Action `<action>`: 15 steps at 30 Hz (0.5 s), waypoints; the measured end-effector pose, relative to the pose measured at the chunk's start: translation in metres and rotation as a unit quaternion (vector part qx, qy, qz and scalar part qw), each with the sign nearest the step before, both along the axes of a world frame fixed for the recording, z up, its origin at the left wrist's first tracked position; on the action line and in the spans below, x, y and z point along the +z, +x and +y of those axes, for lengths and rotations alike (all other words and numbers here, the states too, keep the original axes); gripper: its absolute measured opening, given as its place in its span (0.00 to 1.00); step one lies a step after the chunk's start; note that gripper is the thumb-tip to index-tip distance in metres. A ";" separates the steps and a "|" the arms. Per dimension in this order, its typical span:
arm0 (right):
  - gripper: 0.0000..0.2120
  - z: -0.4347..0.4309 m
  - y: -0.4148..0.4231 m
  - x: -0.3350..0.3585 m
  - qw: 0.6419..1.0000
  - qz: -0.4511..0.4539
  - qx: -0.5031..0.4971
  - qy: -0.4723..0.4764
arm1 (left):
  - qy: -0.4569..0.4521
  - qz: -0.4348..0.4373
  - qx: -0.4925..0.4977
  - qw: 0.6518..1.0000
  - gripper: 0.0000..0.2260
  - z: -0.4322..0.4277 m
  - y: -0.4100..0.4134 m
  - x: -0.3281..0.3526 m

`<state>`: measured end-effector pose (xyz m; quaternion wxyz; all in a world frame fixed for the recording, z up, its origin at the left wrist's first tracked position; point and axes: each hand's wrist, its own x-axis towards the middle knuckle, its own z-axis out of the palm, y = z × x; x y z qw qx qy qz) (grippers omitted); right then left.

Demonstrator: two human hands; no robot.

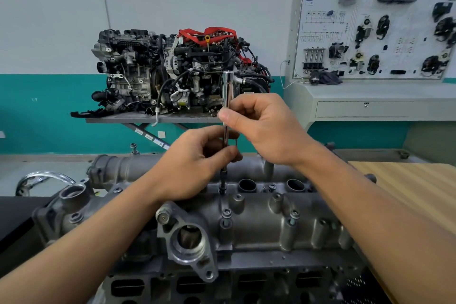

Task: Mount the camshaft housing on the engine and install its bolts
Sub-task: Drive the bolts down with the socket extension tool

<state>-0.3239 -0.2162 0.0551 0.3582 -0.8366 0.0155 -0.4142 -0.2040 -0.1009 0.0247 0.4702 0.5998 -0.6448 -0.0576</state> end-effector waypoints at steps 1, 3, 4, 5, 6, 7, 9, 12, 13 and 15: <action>0.10 0.000 0.002 0.000 1.000 -0.016 -0.020 0.002 | -0.020 0.023 0.016 0.999 0.07 -0.001 0.000 0.001; 0.13 -0.001 0.003 -0.001 0.997 -0.044 -0.061 0.014 | -0.055 0.073 0.032 0.995 0.07 -0.001 0.003 0.002; 0.14 -0.002 0.003 -0.001 0.996 -0.050 -0.074 0.019 | -0.063 0.087 0.031 0.994 0.05 -0.001 0.004 0.002; 0.14 -0.003 0.003 -0.002 0.995 -0.052 -0.075 0.026 | -0.062 0.088 0.024 0.994 0.03 -0.001 0.005 0.000; 0.14 -0.004 0.002 -0.002 0.996 -0.050 -0.067 0.036 | -0.055 0.087 0.012 0.995 0.01 -0.001 0.005 -0.001; 0.12 -0.004 0.000 -0.002 0.997 -0.044 -0.049 0.046 | -0.046 0.079 0.005 0.996 0.04 0.000 0.004 -0.002; 0.07 -0.004 -0.002 -0.001 0.998 -0.025 0.001 0.055 | -0.025 0.045 -0.007 0.999 0.08 0.001 0.003 -0.002; 0.06 -0.005 -0.005 0.000 0.996 -0.010 0.053 0.069 | 0.001 0.016 -0.014 1.000 0.10 0.001 0.002 0.000; 0.07 -0.005 -0.004 0.000 0.997 -0.009 0.049 0.065 | 0.004 0.018 -0.018 1.000 0.10 0.000 0.003 0.000; 0.05 -0.004 -0.002 0.000 0.998 -0.014 0.030 0.049 | -0.002 0.026 -0.026 0.999 0.07 -0.002 0.003 -0.001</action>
